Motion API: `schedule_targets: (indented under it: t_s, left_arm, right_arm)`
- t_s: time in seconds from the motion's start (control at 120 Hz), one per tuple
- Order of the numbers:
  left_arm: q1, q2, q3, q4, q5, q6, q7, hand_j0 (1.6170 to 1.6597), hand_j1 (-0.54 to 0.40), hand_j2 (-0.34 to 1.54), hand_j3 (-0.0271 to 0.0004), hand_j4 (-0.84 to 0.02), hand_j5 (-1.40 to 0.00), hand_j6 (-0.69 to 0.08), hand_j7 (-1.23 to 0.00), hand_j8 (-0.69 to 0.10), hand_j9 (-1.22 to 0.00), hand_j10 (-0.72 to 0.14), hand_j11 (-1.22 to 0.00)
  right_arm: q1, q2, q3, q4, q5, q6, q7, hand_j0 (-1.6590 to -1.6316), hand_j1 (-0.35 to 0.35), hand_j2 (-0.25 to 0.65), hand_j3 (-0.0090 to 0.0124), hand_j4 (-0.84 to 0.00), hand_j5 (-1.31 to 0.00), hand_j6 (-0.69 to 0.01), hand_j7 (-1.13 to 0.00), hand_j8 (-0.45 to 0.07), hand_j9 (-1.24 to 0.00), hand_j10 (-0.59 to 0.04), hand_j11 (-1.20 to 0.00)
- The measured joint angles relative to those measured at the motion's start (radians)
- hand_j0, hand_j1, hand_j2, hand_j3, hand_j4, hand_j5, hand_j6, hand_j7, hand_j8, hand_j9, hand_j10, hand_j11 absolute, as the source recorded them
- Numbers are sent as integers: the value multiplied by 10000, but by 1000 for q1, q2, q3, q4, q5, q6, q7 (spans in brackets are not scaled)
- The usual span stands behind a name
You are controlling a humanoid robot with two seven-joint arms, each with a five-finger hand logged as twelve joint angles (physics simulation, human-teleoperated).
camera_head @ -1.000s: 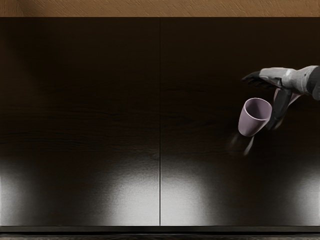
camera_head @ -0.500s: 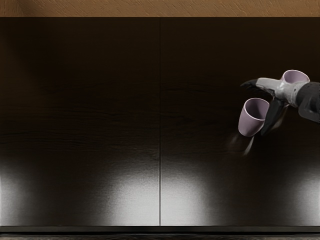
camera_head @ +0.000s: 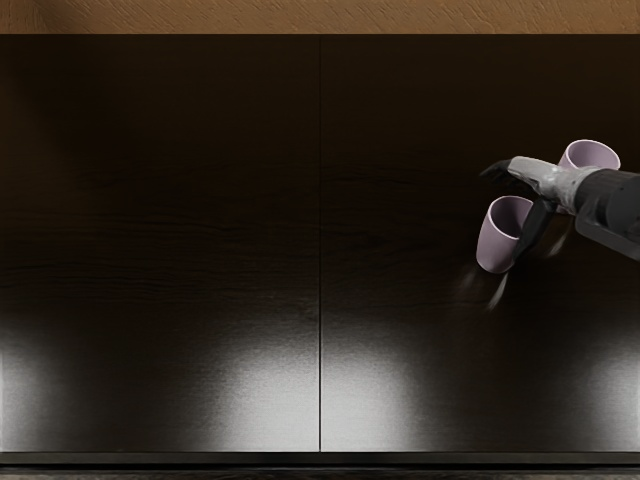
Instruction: Pick up cup and place in cup with right hand
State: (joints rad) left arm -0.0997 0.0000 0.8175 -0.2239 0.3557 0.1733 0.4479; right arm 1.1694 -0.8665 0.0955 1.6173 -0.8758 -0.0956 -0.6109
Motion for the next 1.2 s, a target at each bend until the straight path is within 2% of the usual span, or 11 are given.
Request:
schedule_targets:
  t_s: [0.133, 0.292, 0.317, 0.433, 0.5, 0.55, 0.617, 0.867, 0.992, 1.083, 1.2]
  left_arm:
    - [0, 0, 0, 0, 0, 0, 0, 16581, 3491, 1, 0, -1, 1, -2, 1, -2, 1, -1, 1]
    - [0, 0, 0, 0, 0, 0, 0, 16581, 3491, 1, 0, -1, 1, -2, 1, -1, 1, -1, 1]
    - [0, 0, 0, 0, -1, 0, 0, 16581, 3491, 1, 0, -1, 1, -2, 1, -1, 1, -1, 1]
    - [0, 0, 0, 0, 0, 0, 0, 16581, 3491, 1, -1, -1, 0, -2, 1, -1, 1, -1, 1]
    - [0, 0, 0, 0, 0, 0, 0, 16581, 3491, 1, -1, -1, 0, -2, 0, -1, 1, -1, 1]
    - [0, 0, 0, 0, -1, 0, 0, 16581, 3491, 1, 0, -1, 0, -2, 0, -1, 1, 0, 1]
    - [0, 0, 0, 0, 0, 0, 0, 16581, 3491, 1, 0, -1, 0, -2, 0, -1, 1, 0, 1]
    - [0, 0, 0, 0, 0, 0, 0, 16581, 3491, 1, 0, -1, 1, -2, 1, -1, 1, 0, 1]
    - [0, 0, 0, 0, 0, 0, 0, 16580, 3491, 1, 1, -1, 2, -1, 2, -1, 2, 0, 2]
    - [0, 0, 0, 0, 0, 0, 0, 16581, 3491, 1, 1, -1, 1, -2, 1, -1, 1, 0, 1]
    - [0, 0, 0, 0, 0, 0, 0, 16581, 3491, 1, 0, -1, 1, -1, 1, -1, 1, 0, 1]
  right_arm:
    - [-18, 12, 1, -13, -17, -7, 0, -16581, -697, -403, 0, -2371, -3021, -2397, -3009, -2379, -3019, -2361, -3017]
    - [-29, 16, 0, -17, -28, -20, 0, -16582, 744, -2, 0, -2985, -3870, -3026, -3836, -2987, -3876, -2968, -3880]
    - [-30, 16, 0, -17, -29, -22, 0, -16587, 1137, 881, 0, -3061, -3983, -3105, -3944, -2985, -3987, -3043, -3992]
    - [-35, 16, 1, -16, -37, -25, 0, -16572, 1149, 571, 0, -3533, -4617, -3511, -4578, -2655, -4674, -3473, -4679]
    - [-36, 16, 1, -14, -39, -26, 0, -16560, 780, 38, 2, -3745, -4999, -3214, -4926, -3307, -5057, -3676, -5060]
    - [-36, 15, 3, -12, -40, -25, 0, -16545, 366, -907, 8, -3853, -5309, -3279, -5163, -3249, -5324, -3802, -5328]
    - [-37, 13, 8, -6, -40, -26, 0, -16549, 698, -278, -6, -4145, -5692, -3246, -5546, -3081, -5706, -3986, -5717]
    - [-38, 9, 19, 6, -36, -29, 1, -16544, 2154, 1565, -7, -4503, -6466, -2107, -6393, -1959, -6600, -2963, -6678]
    - [-34, 7, 32, 13, -38, -28, 1, -16563, 1998, 1247, -1, -4231, -6216, -1762, -6581, -1853, -6401, -2800, -6727]
    - [-31, 7, 49, 16, -38, -18, 1, -16537, 1284, -82, -9, -4387, -6530, -1989, -6662, -1939, -6569, -2958, -6801]
    - [-23, 7, 75, 18, -31, 4, 0, -16525, 1245, -57, -10, -4481, -6725, -2164, -6724, -2028, -6707, -3108, -6843]
